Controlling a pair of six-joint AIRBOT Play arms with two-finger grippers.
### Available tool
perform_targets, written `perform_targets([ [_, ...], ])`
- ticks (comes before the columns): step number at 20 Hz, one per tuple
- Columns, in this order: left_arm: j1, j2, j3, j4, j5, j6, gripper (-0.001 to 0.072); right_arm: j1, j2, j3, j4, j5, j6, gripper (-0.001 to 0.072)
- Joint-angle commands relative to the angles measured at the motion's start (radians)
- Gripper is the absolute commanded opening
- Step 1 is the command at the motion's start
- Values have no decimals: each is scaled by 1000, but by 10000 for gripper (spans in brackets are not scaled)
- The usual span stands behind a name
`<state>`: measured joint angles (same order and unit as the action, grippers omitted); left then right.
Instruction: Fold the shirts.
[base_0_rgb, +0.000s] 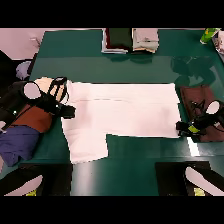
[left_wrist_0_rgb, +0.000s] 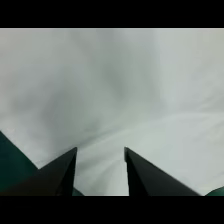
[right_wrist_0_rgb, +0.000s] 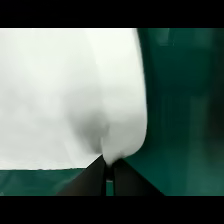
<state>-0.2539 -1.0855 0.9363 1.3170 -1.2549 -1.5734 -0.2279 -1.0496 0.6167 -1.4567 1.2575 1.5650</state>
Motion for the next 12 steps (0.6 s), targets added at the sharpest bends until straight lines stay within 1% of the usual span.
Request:
perform_targets([
  [1, -1, 28, -29, 76, -81, -52, 360, 33, 2, 24, -6, -2, 5, 18],
  [2, -1, 56, -64, 81, -79, -72, 361, 34, 2, 30, -5, 4, 5, 18],
  [3, -1, 92, -111, 83, -75, -100, 380, 34, 2, 34, -3, 5, 5, 19],
  [5, -1, 152, -202, 77, -73, -155, 381, 34, 2, 37, -3, -3, 5, 18],
  [8, -1, 193, -316, 27, -47, -163, 381, 34, 2, 37, -3, -3, 5, 18],
  [12, -1, 192, -430, -39, 93, -175, 381, 34, 2, 37, -3, -2, 4, 18],
])
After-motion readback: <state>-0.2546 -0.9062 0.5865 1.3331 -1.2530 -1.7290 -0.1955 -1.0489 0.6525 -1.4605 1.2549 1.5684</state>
